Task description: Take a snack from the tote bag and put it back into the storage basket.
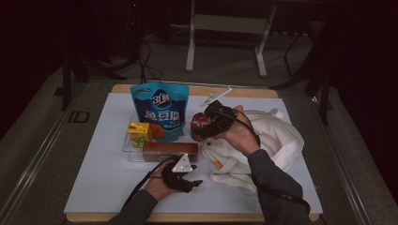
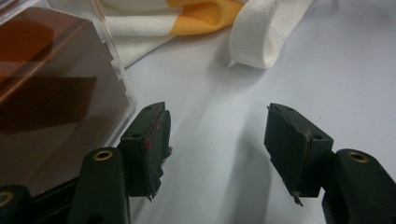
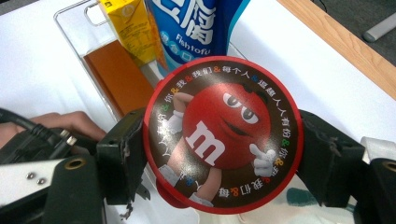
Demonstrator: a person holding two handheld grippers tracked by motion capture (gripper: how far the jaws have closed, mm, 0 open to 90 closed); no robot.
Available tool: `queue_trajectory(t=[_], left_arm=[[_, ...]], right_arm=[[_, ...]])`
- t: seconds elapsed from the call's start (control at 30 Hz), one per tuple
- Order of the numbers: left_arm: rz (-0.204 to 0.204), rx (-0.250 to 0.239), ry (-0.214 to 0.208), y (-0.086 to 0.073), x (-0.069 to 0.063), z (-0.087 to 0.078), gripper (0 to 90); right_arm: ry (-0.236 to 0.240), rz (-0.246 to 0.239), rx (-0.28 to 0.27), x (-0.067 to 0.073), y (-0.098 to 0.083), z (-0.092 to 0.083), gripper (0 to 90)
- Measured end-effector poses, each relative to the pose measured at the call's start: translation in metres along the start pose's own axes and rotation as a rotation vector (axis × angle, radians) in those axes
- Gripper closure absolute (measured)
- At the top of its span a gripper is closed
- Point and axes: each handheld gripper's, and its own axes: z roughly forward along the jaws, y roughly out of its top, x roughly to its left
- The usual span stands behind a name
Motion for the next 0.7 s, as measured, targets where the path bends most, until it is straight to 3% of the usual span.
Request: queue_trajectory(t=[0.7], left_arm=[[-0.002, -0.002, -0.001, 0.0, 0.0, 0.0, 39.7]], right_arm=[[-0.024, 0.041, 0.011, 0.002, 0.009, 0.021, 25.5]])
